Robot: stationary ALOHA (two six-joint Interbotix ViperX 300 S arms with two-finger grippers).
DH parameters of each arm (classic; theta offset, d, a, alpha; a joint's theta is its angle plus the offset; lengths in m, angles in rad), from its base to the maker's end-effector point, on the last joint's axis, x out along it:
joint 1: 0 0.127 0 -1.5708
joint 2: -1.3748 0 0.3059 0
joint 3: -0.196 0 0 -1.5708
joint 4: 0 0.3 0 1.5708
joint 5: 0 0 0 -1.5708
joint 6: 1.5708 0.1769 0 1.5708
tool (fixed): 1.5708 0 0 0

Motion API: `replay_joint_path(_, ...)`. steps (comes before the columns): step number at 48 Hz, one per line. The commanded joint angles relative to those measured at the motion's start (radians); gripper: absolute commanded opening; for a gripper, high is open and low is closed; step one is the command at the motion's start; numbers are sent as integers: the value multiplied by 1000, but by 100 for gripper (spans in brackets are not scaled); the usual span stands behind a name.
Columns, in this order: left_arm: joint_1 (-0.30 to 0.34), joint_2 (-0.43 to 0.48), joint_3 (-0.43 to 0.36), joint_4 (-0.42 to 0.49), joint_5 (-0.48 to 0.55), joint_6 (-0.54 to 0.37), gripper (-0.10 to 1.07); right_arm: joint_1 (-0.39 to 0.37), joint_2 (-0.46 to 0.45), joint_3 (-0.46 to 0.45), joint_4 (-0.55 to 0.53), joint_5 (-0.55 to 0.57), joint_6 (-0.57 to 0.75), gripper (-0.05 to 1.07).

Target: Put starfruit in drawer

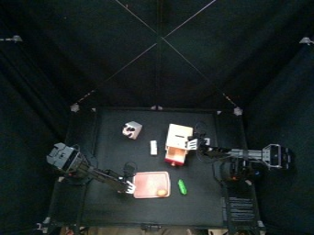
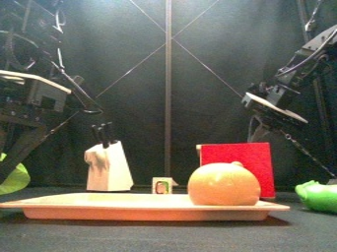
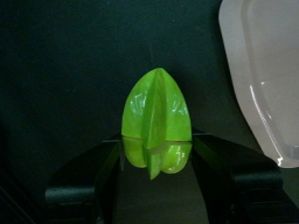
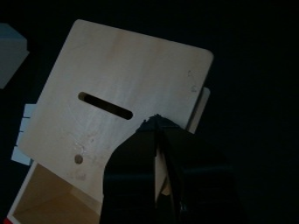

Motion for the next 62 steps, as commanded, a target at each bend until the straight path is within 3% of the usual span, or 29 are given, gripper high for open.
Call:
replay_joint_path(1, 3, -20, -20, 14, 2, 0, 63, -6, 14, 12, 14, 5, -3, 21)
replay_joint_path(34, 3, -133, -46, 121, 32, 38, 63, -11, 8, 11, 21, 6, -3, 21)
replay_joint_path(41, 8, -150, -91, 155, 41, 129, 63, -11, 6, 8, 20, 8, 0, 21)
replay_joint_path(62, 150, -61, -399, 236, 115, 531, 63, -14, -11, 21, 20, 11, -2, 21)
